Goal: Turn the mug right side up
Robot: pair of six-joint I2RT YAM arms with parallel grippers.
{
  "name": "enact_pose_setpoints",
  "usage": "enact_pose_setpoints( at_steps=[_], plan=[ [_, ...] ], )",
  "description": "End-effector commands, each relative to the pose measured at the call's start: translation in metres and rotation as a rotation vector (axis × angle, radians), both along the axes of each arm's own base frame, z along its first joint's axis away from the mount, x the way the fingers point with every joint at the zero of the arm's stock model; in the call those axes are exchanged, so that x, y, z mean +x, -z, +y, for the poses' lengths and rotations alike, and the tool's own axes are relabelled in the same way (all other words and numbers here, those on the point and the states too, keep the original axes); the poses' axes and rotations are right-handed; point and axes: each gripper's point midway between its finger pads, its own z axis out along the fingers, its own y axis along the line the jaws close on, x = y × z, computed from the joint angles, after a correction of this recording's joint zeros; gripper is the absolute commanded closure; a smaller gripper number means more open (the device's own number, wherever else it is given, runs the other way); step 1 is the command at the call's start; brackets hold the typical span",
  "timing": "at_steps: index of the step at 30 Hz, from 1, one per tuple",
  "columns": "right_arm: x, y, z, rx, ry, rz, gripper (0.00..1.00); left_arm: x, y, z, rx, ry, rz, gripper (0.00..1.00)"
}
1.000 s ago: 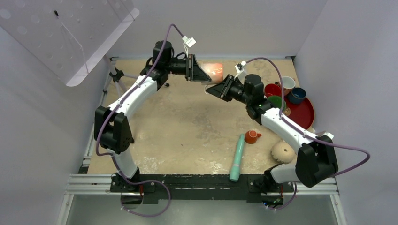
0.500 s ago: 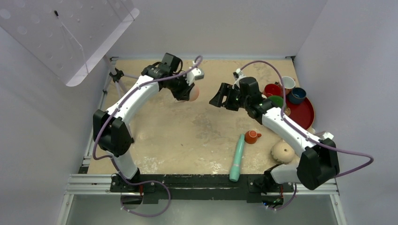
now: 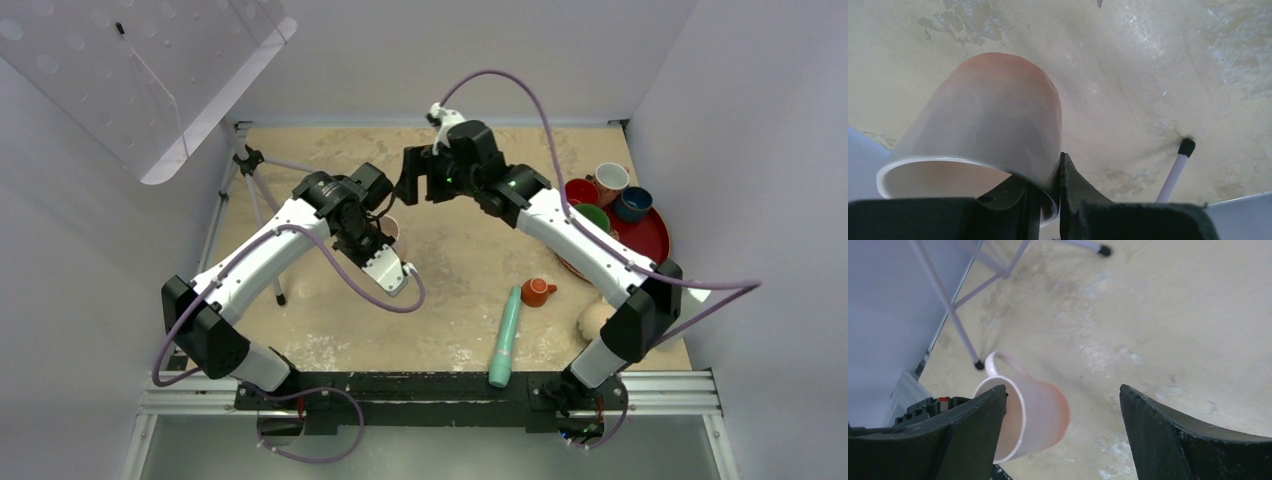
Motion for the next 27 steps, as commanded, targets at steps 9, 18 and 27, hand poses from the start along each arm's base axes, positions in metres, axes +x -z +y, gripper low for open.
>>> enact_pose_setpoints(
  at_steps=[9,18,27],
  plan=[
    [-0.045,0.025,0.07,-0.016,-0.261,0.053,0.25,0.025,-0.043,-0.012,0.049,0.232,-0.233,1.0],
    [-0.019,0.064,0.07,-0.184,-0.197,0.085,0.48,0.024,-0.048,-0.024,0.017,0.233,-0.254,1.0],
    [-0.007,0.087,0.032,-0.234,-0.008,0.127,1.0,0.045,-0.058,-0.031,-0.033,0.099,-0.334,0.72]
  ],
)
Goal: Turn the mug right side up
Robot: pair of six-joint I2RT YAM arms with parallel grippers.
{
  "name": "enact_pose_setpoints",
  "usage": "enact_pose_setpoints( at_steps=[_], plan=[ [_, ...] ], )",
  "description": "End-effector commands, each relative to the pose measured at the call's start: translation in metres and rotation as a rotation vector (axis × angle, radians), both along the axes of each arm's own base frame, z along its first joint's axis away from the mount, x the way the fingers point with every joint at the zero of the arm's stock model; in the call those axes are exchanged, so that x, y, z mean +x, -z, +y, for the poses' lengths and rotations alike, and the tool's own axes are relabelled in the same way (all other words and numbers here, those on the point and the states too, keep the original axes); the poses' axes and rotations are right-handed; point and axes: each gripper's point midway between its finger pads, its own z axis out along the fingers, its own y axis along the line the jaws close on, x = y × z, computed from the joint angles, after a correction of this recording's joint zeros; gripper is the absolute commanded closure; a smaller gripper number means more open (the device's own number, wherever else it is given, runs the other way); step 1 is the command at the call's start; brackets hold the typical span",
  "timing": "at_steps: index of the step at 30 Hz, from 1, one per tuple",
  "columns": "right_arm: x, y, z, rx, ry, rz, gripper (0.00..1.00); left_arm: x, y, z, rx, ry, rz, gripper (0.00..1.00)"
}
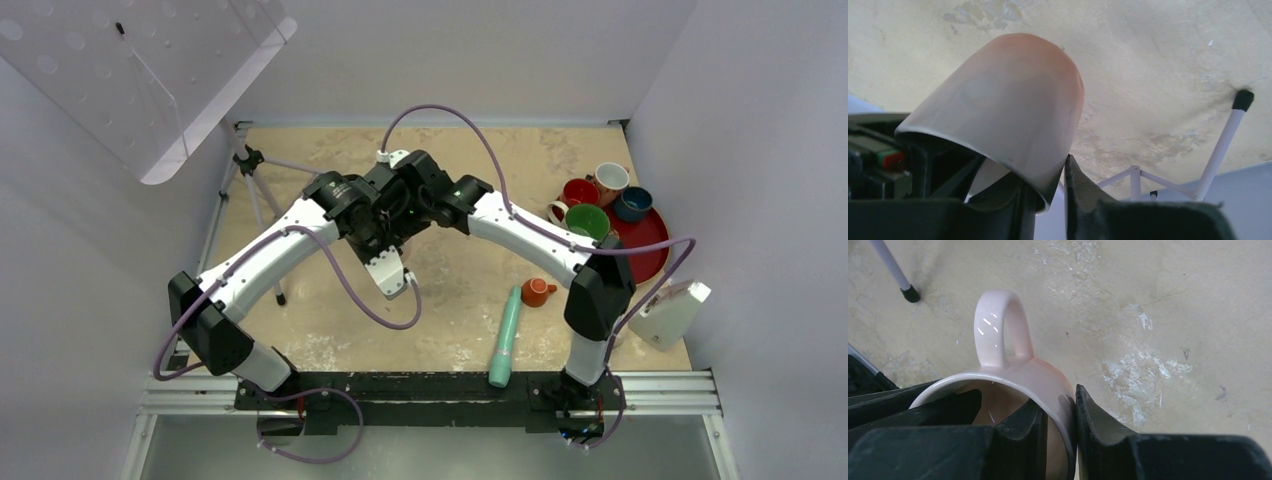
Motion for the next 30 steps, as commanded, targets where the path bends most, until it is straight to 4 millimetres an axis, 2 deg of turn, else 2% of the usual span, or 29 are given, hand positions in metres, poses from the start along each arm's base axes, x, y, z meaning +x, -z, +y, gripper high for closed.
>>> enact_pose_setpoints(
  at_steps=[1,3,4,6,7,12,15,17,21,23,30],
  plan=[
    [0.033,-0.024,-0.039,0.096,0.281,-0.031,1.0,0.027,-0.041,-0.019,-0.183,-0.119,-0.158,0.61],
    [0.042,-0.033,-0.061,0.142,0.357,-0.05,1.0,0.027,-0.047,-0.019,-0.207,-0.157,-0.16,0.45],
    [0.043,-0.045,-0.073,0.175,0.387,-0.068,1.0,0.025,-0.051,-0.019,-0.227,-0.178,-0.153,0.39],
    [0.049,-0.059,-0.097,0.215,0.447,-0.095,1.0,0.017,-0.057,-0.024,-0.287,-0.222,-0.106,0.27],
    [0.051,-0.063,-0.112,0.225,0.485,-0.108,1.0,0.013,-0.061,-0.024,-0.31,-0.248,-0.086,0.24],
    [0.064,-0.1,-0.192,0.263,0.679,-0.206,1.0,0.001,-0.077,-0.022,-0.412,-0.433,-0.021,0.2],
    [0.067,-0.127,-0.254,0.31,0.842,-0.282,1.0,0.0,-0.077,-0.02,-0.478,-0.606,0.022,0.18],
    [0.069,-0.137,-0.301,0.354,0.96,-0.329,1.0,-0.004,-0.073,-0.018,-0.51,-0.714,0.057,0.18],
    [0.063,-0.129,-0.395,0.371,1.231,-0.361,1.0,-0.006,-0.057,-0.015,-0.592,-0.91,0.103,0.17],
    [0.057,-0.123,-0.433,0.367,1.347,-0.37,1.0,-0.006,-0.048,-0.014,-0.64,-0.992,0.123,0.17],
    [0.029,-0.115,-0.531,0.343,1.678,-0.419,1.0,-0.017,-0.018,-0.012,-0.713,-1.128,0.198,0.17]
  ],
)
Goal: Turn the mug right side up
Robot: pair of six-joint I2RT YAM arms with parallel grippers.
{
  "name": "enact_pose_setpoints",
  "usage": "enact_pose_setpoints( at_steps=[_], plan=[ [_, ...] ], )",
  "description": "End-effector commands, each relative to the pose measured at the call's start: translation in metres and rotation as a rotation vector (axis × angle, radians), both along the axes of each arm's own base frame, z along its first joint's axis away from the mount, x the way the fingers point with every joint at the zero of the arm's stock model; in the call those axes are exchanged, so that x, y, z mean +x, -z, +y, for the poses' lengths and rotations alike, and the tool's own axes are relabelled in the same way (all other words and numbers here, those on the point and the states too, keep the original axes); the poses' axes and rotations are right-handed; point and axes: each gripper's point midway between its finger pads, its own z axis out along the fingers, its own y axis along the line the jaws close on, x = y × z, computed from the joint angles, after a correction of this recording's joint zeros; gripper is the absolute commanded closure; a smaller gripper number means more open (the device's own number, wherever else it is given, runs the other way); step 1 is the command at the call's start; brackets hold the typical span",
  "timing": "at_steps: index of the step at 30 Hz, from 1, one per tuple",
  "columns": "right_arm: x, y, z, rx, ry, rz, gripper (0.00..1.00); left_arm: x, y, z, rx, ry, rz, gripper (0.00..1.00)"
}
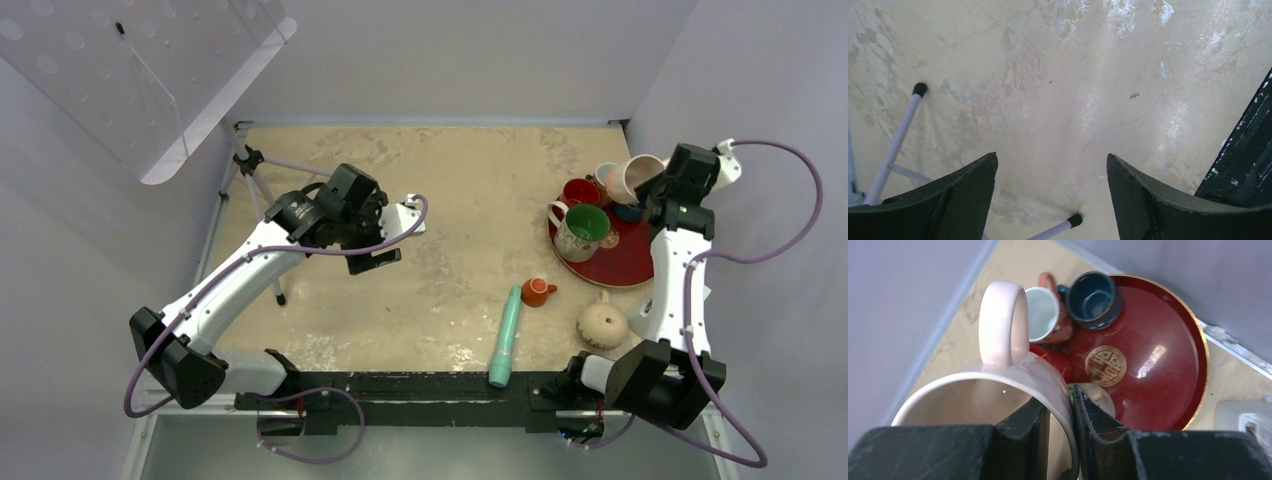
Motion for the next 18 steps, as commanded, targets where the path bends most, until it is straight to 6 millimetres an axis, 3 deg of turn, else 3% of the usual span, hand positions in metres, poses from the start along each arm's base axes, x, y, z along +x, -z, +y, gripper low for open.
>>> enact_pose_setpoints(
  at_steps=[1,7,14,18],
  plan=[
    [-0.009,-0.034,-0.048,0.013,0.209,-0.168,1.0,-0.003,-0.003,-0.007,-0.138,-0.11,-0.002,0.17],
    [-0.016,0.012,-0.077,0.078,0.406,-0.107,1.0,0.001,0.007,0.007,-0.082,-0.146,-0.034,0.17],
    [-0.029,0.065,-0.094,0.085,0.567,0.037,1.0,0.001,0.013,0.009,-0.064,-0.156,-0.019,0.17],
    [-0.024,0.093,-0.099,0.101,0.593,0.108,1.0,0.004,0.018,0.009,-0.047,-0.164,-0.013,0.17]
  ],
)
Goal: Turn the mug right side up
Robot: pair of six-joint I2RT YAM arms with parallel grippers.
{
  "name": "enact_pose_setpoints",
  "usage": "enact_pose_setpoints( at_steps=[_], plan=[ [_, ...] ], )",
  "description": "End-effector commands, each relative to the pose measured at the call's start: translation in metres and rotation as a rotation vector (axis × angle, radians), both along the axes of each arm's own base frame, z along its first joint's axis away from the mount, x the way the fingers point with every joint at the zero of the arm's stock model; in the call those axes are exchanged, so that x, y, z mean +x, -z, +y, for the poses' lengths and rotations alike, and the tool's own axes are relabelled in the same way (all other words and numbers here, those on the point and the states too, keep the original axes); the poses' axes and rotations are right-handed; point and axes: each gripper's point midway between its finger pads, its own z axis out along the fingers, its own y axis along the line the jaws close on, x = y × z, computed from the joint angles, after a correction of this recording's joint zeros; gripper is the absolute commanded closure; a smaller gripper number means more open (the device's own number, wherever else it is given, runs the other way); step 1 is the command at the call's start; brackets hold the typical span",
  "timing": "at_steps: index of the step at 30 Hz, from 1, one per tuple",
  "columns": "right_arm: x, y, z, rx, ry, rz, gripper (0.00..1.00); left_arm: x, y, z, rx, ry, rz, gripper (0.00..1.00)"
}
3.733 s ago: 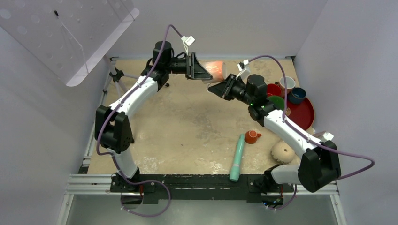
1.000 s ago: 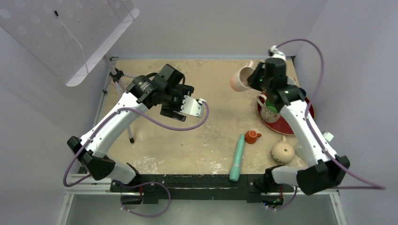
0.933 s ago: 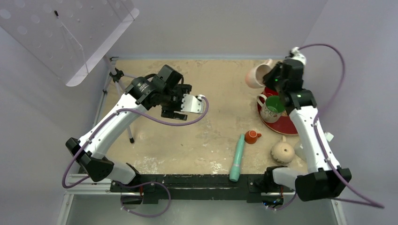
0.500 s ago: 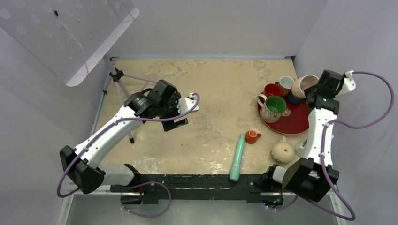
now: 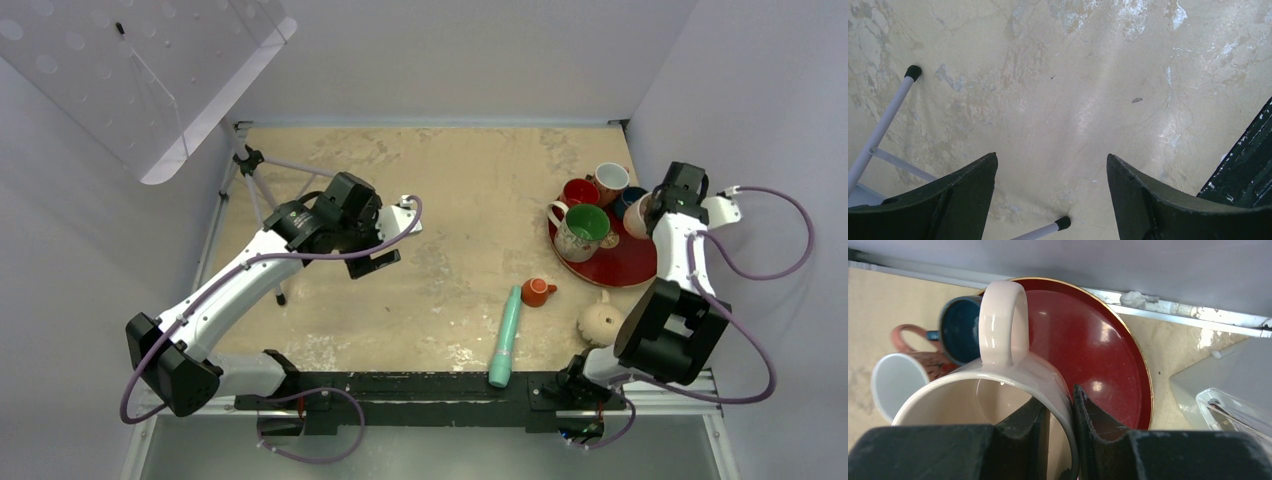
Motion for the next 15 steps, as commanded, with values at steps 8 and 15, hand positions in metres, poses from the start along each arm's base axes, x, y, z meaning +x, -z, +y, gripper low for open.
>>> enact_pose_setpoints(
  at_steps=[8,15],
  plan=[
    [0.024,0.029,-0.019,0.017,0.107,-0.015,1.0,0.014,0.01,0.003,0.015,-0.068,0.018,0.17],
    [0.039,0.055,-0.018,0.068,0.079,0.031,1.0,0.021,0.015,0.005,0.027,-0.089,0.032,0.17]
  ],
)
